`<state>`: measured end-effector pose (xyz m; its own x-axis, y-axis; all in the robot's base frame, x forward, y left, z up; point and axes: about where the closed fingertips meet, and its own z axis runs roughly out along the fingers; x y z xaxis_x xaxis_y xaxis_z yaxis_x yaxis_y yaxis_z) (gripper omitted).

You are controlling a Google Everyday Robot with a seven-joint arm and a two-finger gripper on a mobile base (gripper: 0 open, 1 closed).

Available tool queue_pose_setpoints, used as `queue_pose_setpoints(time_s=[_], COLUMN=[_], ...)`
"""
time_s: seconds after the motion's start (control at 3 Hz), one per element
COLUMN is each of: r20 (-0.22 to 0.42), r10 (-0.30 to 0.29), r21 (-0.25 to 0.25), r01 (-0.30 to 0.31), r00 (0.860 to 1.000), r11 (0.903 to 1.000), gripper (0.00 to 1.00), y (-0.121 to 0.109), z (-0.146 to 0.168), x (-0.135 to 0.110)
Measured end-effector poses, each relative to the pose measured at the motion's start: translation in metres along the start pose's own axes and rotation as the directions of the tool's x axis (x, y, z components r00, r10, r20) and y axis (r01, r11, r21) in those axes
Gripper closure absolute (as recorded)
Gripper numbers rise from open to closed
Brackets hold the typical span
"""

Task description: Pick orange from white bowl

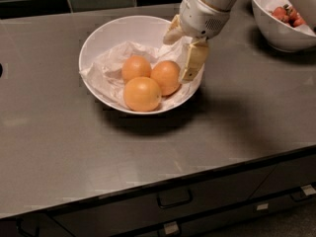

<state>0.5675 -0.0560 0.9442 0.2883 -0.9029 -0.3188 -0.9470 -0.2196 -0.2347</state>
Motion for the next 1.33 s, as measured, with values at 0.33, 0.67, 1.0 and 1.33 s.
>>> queue_pose_setpoints(time_s=[0.33, 0.67, 1.0, 1.33], r20=[0.023, 0.038, 0.049, 0.055], r10=[0.003, 0.001, -0.002, -0.001], r21=[-0.023, -0.043, -0.062, -0.073], r01=[-0.002, 0.0, 0.005, 0.005], r00=[1.0, 0.999, 0.999, 0.998], r11=[0.9997, 0.9991, 0.9981, 0.9973], gripper=[0.24, 0.25, 0.25, 0.27], y=[-0.001, -0.004, -0.009, -0.013], z=[0.011, 0.021, 0.031, 0.038], x=[0.001, 0.001, 0.001, 0.002])
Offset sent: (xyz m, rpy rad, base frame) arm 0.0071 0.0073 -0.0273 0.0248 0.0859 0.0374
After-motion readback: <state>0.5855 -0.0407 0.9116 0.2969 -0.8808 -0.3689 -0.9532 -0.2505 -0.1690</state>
